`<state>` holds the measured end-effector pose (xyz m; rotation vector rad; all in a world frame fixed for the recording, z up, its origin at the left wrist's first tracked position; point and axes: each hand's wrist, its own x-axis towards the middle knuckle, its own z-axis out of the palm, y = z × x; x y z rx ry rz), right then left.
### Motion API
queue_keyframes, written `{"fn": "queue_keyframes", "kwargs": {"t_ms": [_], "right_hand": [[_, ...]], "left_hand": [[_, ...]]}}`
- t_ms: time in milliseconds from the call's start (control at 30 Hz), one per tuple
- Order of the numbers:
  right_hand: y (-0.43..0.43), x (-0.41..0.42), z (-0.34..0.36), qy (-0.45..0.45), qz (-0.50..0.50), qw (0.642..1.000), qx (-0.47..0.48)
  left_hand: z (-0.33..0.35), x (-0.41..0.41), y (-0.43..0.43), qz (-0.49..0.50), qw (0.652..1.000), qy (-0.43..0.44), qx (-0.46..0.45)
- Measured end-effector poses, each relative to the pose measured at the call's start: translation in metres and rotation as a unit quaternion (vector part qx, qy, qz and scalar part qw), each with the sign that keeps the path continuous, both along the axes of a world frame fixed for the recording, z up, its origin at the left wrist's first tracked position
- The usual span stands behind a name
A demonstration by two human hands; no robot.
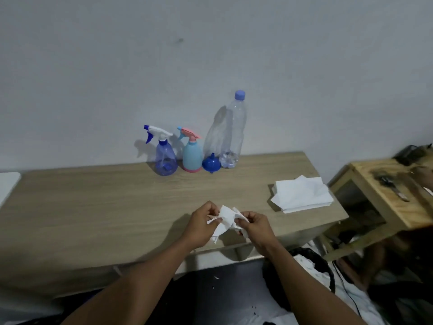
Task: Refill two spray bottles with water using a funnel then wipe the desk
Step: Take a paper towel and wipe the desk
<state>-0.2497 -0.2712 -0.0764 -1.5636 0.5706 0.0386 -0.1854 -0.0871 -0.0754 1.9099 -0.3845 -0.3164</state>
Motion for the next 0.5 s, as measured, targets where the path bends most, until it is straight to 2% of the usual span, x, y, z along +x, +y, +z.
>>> {"fn": "queue_keyframes", "kwargs": {"t_ms": [167,333,500], "right_hand": [[-0.076,-0.031,0.0,-0.019,-0.038,0.998,0.044],[-0.168,-0.066,-0.02,0.005,-0.075,0.987,0.14],[-0.247,-0.102,-0.053,0.063,-0.075,0.991,0.086]], "left_hand": [[-0.004,-0.022,-0.087,-0.035,0.998,0.052,0.025],[-0.008,-0.057,-0.173,-0.092,0.984,0.138,0.072],[-0.036,-0.089,-0.246,-0.128,0.972,0.165,0.109]]}}
